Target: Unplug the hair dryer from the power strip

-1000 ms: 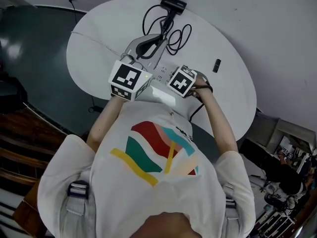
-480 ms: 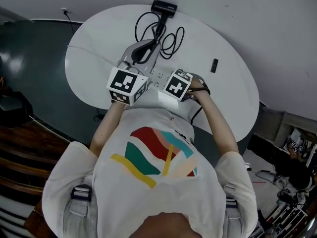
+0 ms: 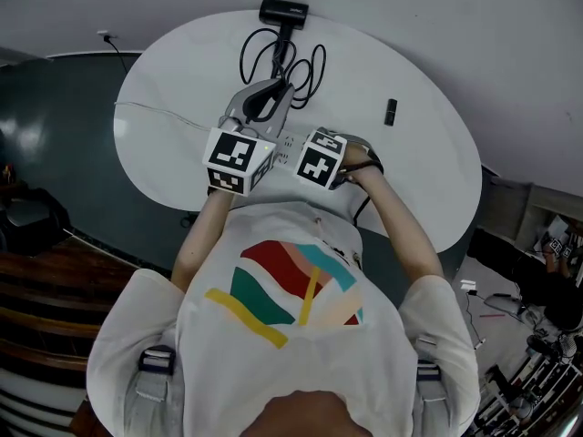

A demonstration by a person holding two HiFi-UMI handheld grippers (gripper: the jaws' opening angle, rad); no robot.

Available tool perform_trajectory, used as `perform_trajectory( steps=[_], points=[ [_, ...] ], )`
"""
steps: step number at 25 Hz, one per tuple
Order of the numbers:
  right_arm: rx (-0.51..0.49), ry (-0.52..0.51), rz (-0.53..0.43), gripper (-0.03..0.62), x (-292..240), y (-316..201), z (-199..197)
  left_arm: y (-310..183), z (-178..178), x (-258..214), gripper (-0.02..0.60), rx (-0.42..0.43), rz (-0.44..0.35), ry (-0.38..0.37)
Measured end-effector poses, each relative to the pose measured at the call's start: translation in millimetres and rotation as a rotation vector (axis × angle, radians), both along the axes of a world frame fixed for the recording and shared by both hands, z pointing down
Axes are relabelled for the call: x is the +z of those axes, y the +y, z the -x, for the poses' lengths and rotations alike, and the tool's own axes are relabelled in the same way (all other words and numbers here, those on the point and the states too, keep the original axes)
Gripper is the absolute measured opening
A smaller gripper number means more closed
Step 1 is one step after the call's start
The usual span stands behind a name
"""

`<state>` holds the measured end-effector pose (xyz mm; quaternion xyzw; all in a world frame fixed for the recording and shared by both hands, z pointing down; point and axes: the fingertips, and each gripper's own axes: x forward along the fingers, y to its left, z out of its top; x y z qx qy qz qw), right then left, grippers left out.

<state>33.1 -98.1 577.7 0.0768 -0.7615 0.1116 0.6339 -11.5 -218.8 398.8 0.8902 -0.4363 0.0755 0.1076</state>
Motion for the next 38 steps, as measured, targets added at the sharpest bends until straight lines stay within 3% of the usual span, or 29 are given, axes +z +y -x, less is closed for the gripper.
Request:
perform_trajectory(
  steps=[17,33,38],
  points=[
    [0.031,-0.026,0.057,0.044,-2,-2,1,-12,-24,76,0.058,0.099,0.171,-0.181],
    [0.043,-0.044,0.077,0.029,-1,-4,3,-1,-45,146,0.061,0.210,0.261,-0.361],
    [0.043,-0.047,0.082,0.029,-1,-4,2,0,-42,153,0.090,0.205,0.278,-0.380]
  ],
)
